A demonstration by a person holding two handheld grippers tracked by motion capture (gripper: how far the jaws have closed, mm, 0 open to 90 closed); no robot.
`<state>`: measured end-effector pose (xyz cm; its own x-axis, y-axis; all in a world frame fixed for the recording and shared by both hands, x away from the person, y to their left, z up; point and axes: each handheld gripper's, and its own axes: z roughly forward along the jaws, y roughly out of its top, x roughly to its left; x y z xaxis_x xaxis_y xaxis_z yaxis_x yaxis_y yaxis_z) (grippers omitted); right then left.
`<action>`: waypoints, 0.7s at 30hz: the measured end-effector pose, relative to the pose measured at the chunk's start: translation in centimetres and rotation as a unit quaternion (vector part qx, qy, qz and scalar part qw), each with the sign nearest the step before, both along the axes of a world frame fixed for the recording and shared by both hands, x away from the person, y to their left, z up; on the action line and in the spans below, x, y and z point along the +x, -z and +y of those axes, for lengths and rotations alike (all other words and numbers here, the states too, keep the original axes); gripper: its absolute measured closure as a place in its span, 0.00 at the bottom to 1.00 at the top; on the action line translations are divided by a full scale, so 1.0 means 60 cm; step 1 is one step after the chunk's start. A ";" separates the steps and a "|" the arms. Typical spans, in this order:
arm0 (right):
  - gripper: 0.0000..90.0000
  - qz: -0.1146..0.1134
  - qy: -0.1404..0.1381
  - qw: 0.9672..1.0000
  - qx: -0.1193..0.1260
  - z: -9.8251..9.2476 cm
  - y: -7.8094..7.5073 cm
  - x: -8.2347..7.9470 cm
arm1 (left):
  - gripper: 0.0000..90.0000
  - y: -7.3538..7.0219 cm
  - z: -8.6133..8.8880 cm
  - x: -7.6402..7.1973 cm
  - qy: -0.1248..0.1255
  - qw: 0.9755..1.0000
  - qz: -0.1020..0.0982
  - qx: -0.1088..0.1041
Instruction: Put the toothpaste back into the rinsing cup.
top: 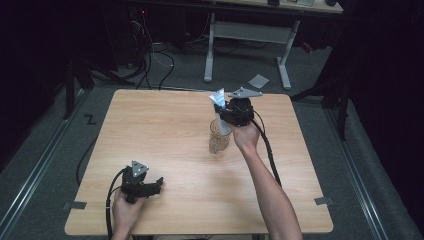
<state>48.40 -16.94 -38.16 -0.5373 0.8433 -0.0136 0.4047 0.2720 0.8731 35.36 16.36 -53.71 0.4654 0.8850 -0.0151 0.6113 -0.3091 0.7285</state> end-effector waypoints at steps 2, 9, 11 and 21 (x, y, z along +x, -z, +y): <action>0.72 0.002 -0.001 1.000 -0.006 0.002 0.004 0.002 | 0.17 0.000 0.000 0.000 0.000 1.000 0.000 0.000; 0.71 0.008 0.001 1.000 -0.012 0.004 0.010 0.006 | 0.17 0.000 0.000 0.000 0.000 1.000 0.000 -0.001; 0.71 0.008 0.001 1.000 -0.010 0.004 0.011 0.007 | 0.17 0.000 0.000 0.000 0.000 1.000 0.000 -0.001; 0.71 0.018 -0.001 1.000 -0.019 0.006 0.021 0.010 | 0.17 0.000 0.000 0.000 0.000 1.000 0.001 -0.001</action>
<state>49.00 -16.56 -39.45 -0.5397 0.8415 -0.0252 0.4359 0.3050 0.8467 35.35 16.36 -53.72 0.4656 0.8849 -0.0170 0.6121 -0.3081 0.7283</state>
